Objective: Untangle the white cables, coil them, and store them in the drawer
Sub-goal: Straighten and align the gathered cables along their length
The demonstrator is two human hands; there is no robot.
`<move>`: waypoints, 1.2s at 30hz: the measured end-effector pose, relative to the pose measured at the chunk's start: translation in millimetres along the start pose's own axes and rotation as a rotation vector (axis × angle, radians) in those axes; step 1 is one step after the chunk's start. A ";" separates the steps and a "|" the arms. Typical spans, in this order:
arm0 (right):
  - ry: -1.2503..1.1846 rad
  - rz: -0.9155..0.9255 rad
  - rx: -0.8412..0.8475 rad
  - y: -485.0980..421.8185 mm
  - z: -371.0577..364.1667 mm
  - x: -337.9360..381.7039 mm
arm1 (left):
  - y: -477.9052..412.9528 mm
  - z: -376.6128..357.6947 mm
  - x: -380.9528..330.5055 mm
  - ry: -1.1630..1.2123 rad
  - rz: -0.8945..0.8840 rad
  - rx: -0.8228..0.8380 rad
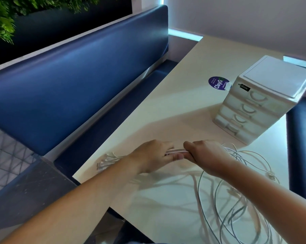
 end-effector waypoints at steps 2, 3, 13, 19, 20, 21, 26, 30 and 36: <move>0.018 0.029 -0.051 -0.8 -0.8 1.9 | 1.2 6.8 0.8 -0.013 -0.028 -0.046; 0.018 0.032 -0.067 -2.1 2.2 4.1 | 1.0 11.1 1.5 -0.031 -0.034 -0.061; -0.015 -0.127 -0.021 -0.6 16.6 -24.8 | 12.5 60.5 32.3 -0.161 0.039 -0.229; -0.104 -0.146 -0.005 7.5 24.2 -31.5 | 20.3 75.4 49.8 -0.179 0.074 -0.285; -0.128 -0.145 -0.011 6.8 25.0 -31.3 | 20.1 75.4 49.4 -0.176 0.071 -0.294; -0.149 -0.138 -0.011 6.4 26.4 -30.8 | 19.8 75.8 49.0 -0.177 0.067 -0.302; -0.233 -0.185 -0.005 8.9 30.1 -32.6 | 19.4 75.5 48.3 -0.181 0.059 -0.296; -0.098 -0.165 -0.042 12.1 30.1 -32.3 | 17.6 73.8 44.8 -0.179 0.048 -0.276; -0.273 -0.277 0.025 18.0 16.1 -51.2 | 23.0 77.4 57.9 -0.152 0.091 -0.276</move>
Point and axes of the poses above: each hand's wrist, its own y-axis away from the middle knuckle, its own z-axis out of the back of the hand, x = y × z, the point moved 3 cm from there along -y, towards the middle knuckle, and after that the axes turned 2 degrees about x, right-handed, at the moved point
